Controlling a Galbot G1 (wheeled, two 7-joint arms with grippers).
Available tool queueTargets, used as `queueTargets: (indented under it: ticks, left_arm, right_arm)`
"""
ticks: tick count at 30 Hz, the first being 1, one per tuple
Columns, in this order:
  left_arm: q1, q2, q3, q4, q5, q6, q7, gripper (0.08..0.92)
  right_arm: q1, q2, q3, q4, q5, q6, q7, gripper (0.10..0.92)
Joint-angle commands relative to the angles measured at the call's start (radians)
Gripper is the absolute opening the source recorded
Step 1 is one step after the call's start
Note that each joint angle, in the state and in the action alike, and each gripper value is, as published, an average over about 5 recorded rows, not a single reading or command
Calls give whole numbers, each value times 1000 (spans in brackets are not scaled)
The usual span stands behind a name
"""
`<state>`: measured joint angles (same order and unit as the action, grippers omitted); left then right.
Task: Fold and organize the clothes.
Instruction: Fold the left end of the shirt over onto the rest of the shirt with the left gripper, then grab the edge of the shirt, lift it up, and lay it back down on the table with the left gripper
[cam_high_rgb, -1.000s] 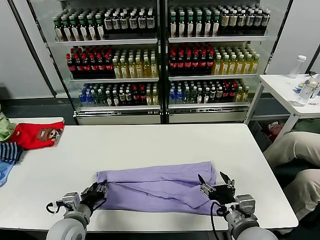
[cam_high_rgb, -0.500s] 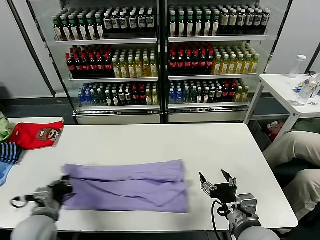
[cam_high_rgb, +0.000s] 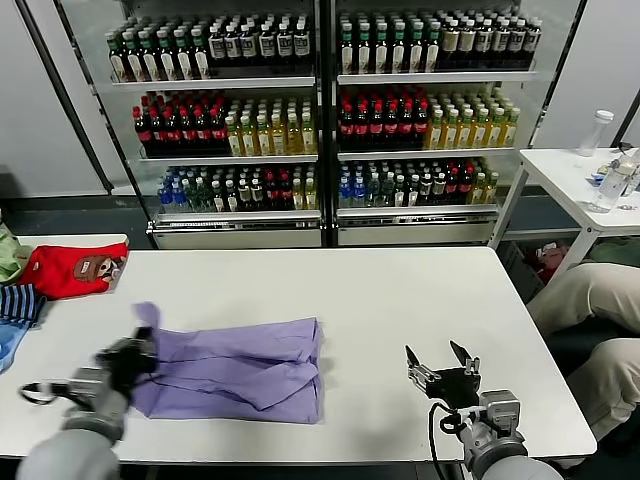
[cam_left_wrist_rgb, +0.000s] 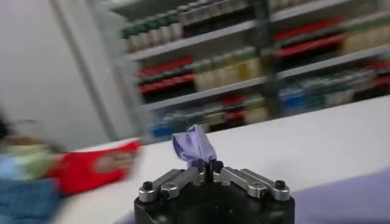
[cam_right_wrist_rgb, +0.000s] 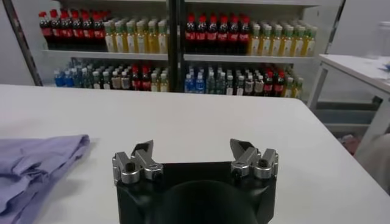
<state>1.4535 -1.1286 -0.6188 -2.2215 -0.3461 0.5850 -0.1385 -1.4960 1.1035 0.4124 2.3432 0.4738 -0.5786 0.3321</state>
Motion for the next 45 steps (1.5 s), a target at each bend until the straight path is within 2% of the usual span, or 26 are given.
queueTargets:
  ticks: [1, 8, 12, 16, 20, 23, 26, 29, 34, 37, 45]
  left_arm:
    - [-139, -213, 404, 11, -23, -1, 46, 107]
    - [-287, -304, 427, 200, 37, -4, 22, 110]
    - [-311, -334, 460, 217, 43, -19, -30, 183]
    - [-234, -249, 439, 44, 6, -26, -29, 294]
    - [-115, -110, 265, -134, -71, -26, -25, 407]
    - [-36, -16, 59, -92, -66, -26, -32, 493]
    - [23, 24, -82, 68, -17, -14, -20, 580]
    - [51, 14, -104, 192, -11, -6, -5, 666]
    - [51, -63, -38, 239, -52, -3, 8, 795]
    - [24, -95, -6, 257, -75, -3, 14, 819]
    - [-46, -132, 41, 290, -202, -3, 19, 814]
  right_arm:
    - [-21, 5, 31, 8, -6, 0, -1, 823]
    - [-16, 14, 16, 2, -11, 0, 0, 823]
    - [-7, 12, 7, -3, -11, 0, -1, 823]
    - [11, 4, -2, -22, -10, 0, -3, 823]
    - [38, -7, -16, -47, -6, 0, -8, 823]
    - [54, -12, -21, -60, -3, 0, -16, 823]
    - [60, -10, -27, -67, -3, 0, -22, 823]
    - [60, -5, -34, -70, -5, 1, -25, 823]
    - [56, 0, -45, -69, -13, 1, -24, 823]
    - [50, 1, -44, -67, -18, 1, -24, 823]
    - [50, 3, -45, -68, -22, 1, -25, 823]
